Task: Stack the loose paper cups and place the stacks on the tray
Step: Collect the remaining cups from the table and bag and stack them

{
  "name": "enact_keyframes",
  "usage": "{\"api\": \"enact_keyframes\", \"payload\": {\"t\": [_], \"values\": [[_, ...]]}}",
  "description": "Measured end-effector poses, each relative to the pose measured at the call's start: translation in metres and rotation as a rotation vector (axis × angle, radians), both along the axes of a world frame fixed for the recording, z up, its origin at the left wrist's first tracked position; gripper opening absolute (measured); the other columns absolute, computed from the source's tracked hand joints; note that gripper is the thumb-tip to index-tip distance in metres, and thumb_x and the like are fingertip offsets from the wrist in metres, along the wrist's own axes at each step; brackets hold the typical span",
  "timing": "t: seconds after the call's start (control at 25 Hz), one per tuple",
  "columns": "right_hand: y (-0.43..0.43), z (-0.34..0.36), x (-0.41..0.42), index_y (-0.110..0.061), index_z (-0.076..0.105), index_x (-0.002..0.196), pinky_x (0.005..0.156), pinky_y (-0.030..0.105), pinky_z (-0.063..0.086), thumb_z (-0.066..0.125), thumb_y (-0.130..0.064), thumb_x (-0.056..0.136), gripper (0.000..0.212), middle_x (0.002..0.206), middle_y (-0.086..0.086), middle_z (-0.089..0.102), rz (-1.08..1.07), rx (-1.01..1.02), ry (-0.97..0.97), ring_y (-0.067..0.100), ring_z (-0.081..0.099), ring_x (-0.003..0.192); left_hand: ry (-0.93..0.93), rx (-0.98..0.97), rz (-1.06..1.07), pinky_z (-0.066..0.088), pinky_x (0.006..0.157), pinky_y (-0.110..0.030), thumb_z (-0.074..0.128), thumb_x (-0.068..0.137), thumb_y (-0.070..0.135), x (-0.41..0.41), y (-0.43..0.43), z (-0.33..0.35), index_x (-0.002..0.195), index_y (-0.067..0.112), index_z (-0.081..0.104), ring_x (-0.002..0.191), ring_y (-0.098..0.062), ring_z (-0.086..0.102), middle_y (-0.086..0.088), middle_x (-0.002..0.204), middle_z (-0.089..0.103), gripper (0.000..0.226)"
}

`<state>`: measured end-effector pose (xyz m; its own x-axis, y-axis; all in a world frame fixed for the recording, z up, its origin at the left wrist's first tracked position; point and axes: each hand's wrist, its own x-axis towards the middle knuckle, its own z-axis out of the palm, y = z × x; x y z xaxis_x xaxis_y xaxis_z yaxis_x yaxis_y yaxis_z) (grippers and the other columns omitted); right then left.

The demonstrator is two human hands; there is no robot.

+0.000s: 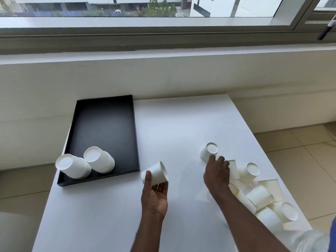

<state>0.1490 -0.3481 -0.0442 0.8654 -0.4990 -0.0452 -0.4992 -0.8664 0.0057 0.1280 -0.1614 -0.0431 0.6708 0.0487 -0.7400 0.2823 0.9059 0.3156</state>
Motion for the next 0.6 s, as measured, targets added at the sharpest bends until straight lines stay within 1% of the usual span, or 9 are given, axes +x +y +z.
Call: {"api": "enact_keyframes", "payload": {"t": [0.12,0.2,0.24,0.32,0.36,0.4,0.48,0.56,0.6], "values": [[0.01,0.011,-0.003,-0.007,0.049,0.105,0.07,0.036,0.048,0.061,-0.012,0.078,0.03,0.101,0.017,0.054,-0.046,0.109,-0.012,0.036,0.055,0.091,0.014,0.011,0.005,0.051,0.089,-0.039,0.065,0.09,0.027,-0.001,0.006,0.002,0.107,0.013,0.06,0.097,-0.026,0.064,-0.011,0.11,0.065,0.023],[0.024,0.023,-0.009,-0.008,0.049,0.112,0.076,0.036,0.048,0.059,-0.027,0.083,0.037,0.11,0.017,0.055,-0.011,0.336,-0.066,0.036,0.056,0.096,0.004,0.014,0.002,0.051,0.089,-0.039,0.065,0.089,0.026,-0.002,0.007,0.005,0.107,0.013,0.06,0.096,-0.026,0.064,-0.011,0.111,0.066,0.023],[0.034,0.031,-0.012,-0.012,0.05,0.116,0.079,0.037,0.052,0.058,-0.034,0.085,0.039,0.112,0.015,0.057,-0.044,0.556,-0.136,0.034,0.059,0.097,-0.005,0.014,-0.002,0.051,0.089,-0.039,0.066,0.088,0.027,-0.003,0.006,0.007,0.108,0.013,0.061,0.097,-0.026,0.064,-0.012,0.111,0.066,0.025],[0.064,0.048,-0.023,-0.017,0.052,0.116,0.081,0.042,0.055,0.057,-0.047,0.085,0.043,0.101,0.006,0.065,-0.223,1.011,-0.361,0.024,0.066,0.087,-0.027,0.004,-0.017,0.051,0.088,-0.039,0.068,0.083,0.028,-0.006,0.003,0.012,0.111,0.012,0.061,0.098,-0.028,0.064,-0.013,0.112,0.066,0.033],[0.078,0.052,-0.028,-0.016,0.052,0.117,0.081,0.04,0.054,0.055,-0.052,0.085,0.048,0.095,0.002,0.067,-0.292,1.108,-0.459,0.021,0.066,0.084,-0.042,-0.004,-0.03,0.051,0.089,-0.04,0.069,0.08,0.028,-0.007,0.0,0.014,0.114,0.011,0.06,0.099,-0.029,0.063,-0.015,0.112,0.066,0.039],[0.09,0.054,-0.032,-0.015,0.052,0.121,0.081,0.036,0.051,0.053,-0.053,0.087,0.051,0.094,0.0,0.066,-0.283,1.113,-0.49,0.018,0.064,0.086,-0.058,-0.01,-0.045,0.05,0.093,-0.041,0.069,0.078,0.029,-0.01,-0.003,0.015,0.117,0.009,0.06,0.101,-0.031,0.063,-0.017,0.114,0.066,0.046],[0.107,0.053,-0.039,-0.018,0.045,0.132,0.079,0.026,0.044,0.053,-0.047,0.091,0.051,0.099,-0.001,0.064,-0.195,1.124,-0.458,0.015,0.058,0.091,-0.092,-0.025,-0.067,0.046,0.102,-0.045,0.069,0.079,0.031,-0.014,-0.007,0.017,0.124,0.003,0.057,0.105,-0.033,0.062,-0.022,0.119,0.064,0.055],[0.115,0.053,-0.043,-0.028,0.032,0.143,0.075,0.022,0.041,0.055,-0.045,0.091,0.06,0.098,0.0,0.064,-0.075,1.091,-0.423,0.013,0.059,0.089,-0.102,-0.046,-0.058,0.041,0.108,-0.049,0.067,0.082,0.032,-0.015,-0.005,0.015,0.128,0.0,0.056,0.109,-0.034,0.062,-0.025,0.122,0.063,0.058],[0.115,0.053,-0.044,-0.034,0.022,0.147,0.074,0.022,0.042,0.056,-0.045,0.09,0.067,0.093,0.0,0.064,-0.009,1.051,-0.4,0.012,0.059,0.085,-0.094,-0.056,-0.039,0.04,0.11,-0.05,0.067,0.083,0.032,-0.015,-0.003,0.014,0.13,-0.001,0.055,0.112,-0.035,0.061,-0.025,0.123,0.062,0.058]]}}
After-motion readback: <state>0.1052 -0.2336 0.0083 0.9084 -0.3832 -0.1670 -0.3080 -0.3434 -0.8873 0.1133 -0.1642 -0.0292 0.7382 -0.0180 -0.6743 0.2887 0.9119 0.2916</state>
